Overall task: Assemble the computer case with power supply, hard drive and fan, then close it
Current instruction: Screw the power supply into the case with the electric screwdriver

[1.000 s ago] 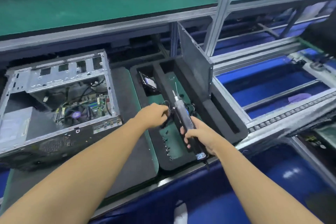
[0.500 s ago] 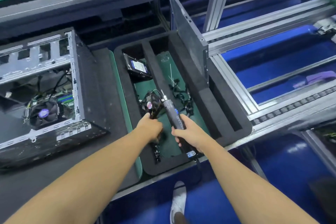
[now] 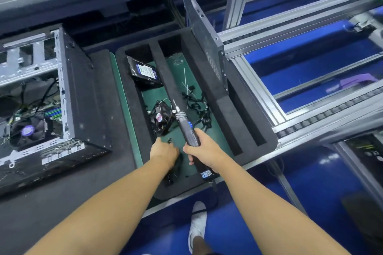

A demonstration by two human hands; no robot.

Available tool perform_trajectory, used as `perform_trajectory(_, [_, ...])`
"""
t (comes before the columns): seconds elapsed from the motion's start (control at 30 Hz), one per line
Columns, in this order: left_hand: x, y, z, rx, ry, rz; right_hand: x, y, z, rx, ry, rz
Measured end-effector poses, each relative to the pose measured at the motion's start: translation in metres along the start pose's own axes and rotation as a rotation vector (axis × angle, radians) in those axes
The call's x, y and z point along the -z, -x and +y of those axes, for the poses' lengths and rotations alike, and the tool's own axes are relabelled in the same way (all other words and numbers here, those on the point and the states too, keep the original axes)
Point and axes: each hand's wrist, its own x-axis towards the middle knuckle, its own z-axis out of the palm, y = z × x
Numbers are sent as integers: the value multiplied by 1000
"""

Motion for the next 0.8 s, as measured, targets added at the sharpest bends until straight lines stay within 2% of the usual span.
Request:
perform_trajectory(0.13, [-2,0,1,-18,18,-16,-1,1,2,8,52,-6])
perform_trajectory(0.2, [5,2,0,23,205,25,-1,3,2,11,24,-10])
perform_trajectory(0.23, [12,4,-3,63,371,71,-1,4,1,10,-4,-9])
perform_trajectory(0.33, [32,14,-26,298,1118,285,3,8,-3,-10,-101,-23])
perform_trajectory(0.4, [46,28,-49,481,1748,377,5,10,-11,-16,-124,-45])
perform_trajectory(0.47, [56,40,-73,472,2372,373,5,9,-24,-3,-119,-63])
perform_trajectory(0.53, [63,56,-94,357,2722,392,-2,10,-43,15,-100,-81])
perform_trajectory(0.67, [82,88,-118,165,2928,572,-17,14,-80,77,-61,-137])
perform_trajectory(0.8, [95,120,-141,147,2914,763,-45,32,-118,209,15,-187])
